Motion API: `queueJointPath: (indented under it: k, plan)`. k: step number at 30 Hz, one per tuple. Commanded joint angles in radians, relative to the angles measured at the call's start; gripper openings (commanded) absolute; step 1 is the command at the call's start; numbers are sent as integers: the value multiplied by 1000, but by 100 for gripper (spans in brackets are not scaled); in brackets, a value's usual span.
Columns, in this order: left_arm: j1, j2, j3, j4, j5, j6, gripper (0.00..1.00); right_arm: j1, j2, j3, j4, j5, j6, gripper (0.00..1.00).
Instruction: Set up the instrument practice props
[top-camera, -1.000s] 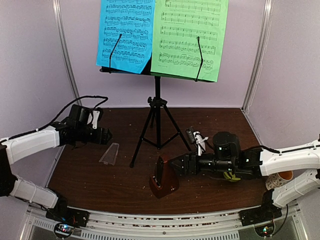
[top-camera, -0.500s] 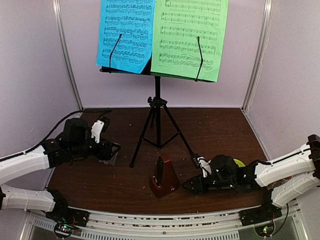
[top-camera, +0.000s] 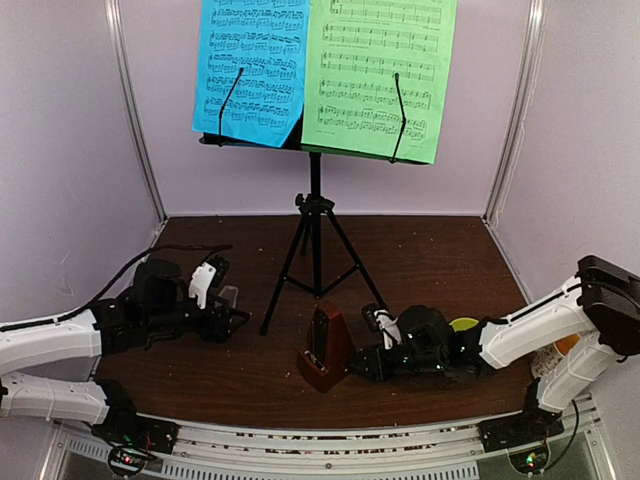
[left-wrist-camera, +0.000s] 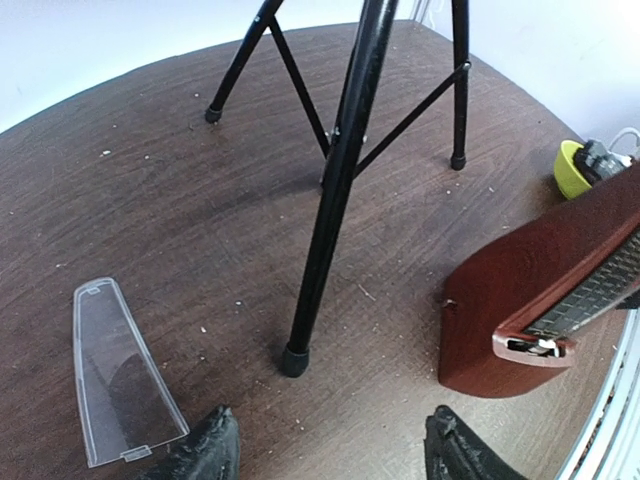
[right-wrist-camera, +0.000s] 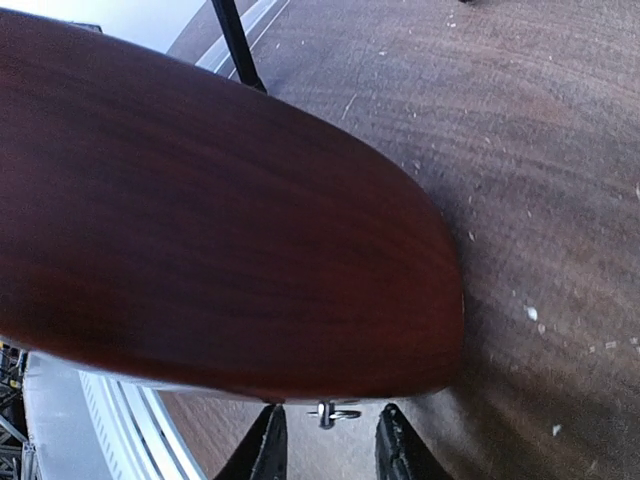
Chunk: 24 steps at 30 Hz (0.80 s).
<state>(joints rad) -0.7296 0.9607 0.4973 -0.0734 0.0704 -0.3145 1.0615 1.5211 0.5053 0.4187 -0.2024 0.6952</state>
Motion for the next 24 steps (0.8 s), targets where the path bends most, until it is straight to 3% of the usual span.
queueJointPath:
  k: [1, 20, 24]
  plan:
    - [-11, -19, -37, 94, 33, -19, 64, -21, 55, 65, 49, 18, -5, 31]
    - [-115, 207, -35, 274, 21, -48, 58, -175, 206, 251, 41, -135, -158, 30]
    - [-123, 271, -12, 290, 2, -69, 55, -176, 168, 250, 56, -169, -160, 36]
